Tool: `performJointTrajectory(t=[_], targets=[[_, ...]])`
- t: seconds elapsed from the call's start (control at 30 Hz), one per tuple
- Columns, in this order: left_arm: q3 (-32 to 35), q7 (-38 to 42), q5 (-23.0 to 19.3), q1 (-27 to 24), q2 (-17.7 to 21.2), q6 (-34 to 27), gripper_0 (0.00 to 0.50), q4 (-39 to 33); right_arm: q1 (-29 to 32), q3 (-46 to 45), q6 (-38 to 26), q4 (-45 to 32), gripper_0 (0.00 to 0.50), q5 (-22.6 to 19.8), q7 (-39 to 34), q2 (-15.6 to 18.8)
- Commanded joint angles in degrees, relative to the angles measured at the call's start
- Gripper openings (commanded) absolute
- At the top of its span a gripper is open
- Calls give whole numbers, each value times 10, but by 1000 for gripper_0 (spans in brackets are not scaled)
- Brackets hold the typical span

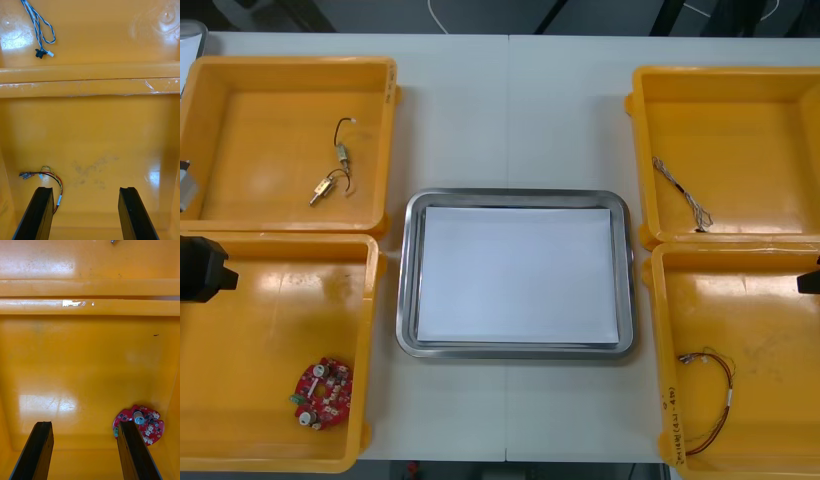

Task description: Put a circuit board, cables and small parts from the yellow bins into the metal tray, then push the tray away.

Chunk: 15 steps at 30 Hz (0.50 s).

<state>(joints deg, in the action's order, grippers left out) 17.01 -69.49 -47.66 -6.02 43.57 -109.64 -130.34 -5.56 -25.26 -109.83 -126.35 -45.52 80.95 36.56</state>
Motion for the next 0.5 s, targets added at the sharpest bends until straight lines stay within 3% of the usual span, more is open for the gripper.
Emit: performJointTrajectory(t=[0.03,0.5], targets=[[16,-23,-4,12,21,-4,500,-16,9,-14,-2,-18,500,-5,-10,24],[16,-23,-4,12,21,-4,500,-16,9,-14,-2,-18,500,-5,-10,24]])
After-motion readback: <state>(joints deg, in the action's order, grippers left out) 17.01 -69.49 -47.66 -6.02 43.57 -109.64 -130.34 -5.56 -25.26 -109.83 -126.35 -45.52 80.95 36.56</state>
